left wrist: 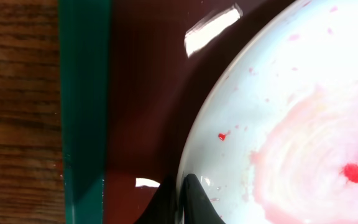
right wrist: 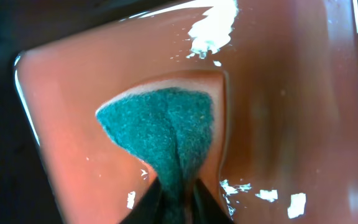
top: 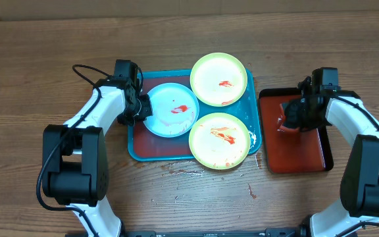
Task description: Clean dirty plates on tray and stack at the side
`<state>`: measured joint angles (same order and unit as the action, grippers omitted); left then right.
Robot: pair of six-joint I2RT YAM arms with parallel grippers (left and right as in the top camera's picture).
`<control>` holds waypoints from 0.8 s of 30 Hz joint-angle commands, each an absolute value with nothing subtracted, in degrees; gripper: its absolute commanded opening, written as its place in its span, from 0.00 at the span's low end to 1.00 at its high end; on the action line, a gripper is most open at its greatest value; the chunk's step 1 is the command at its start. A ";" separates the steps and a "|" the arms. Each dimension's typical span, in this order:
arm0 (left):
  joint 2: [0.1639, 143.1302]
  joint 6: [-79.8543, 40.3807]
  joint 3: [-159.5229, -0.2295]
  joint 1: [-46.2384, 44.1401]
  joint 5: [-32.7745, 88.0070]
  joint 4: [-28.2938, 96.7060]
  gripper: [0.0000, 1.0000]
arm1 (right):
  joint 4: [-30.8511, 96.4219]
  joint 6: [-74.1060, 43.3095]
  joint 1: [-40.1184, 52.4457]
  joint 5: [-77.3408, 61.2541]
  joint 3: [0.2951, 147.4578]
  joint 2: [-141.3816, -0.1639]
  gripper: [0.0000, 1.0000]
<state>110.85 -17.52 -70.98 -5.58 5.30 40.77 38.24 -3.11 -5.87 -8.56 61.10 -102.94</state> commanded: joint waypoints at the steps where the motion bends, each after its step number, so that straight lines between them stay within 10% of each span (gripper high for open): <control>1: 112.22 -14.74 -68.99 -6.00 7.03 41.91 0.04 | 38.02 -3.46 -5.63 -8.45 62.28 -102.69 0.07; 24: 112.22 -16.53 -68.99 -5.96 7.40 41.08 0.04 | 64.47 -6.85 -1.37 -14.74 95.39 -100.86 0.04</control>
<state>110.85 -16.14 -70.96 -5.58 6.42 40.66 64.88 -6.09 -4.54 -11.20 91.96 -102.32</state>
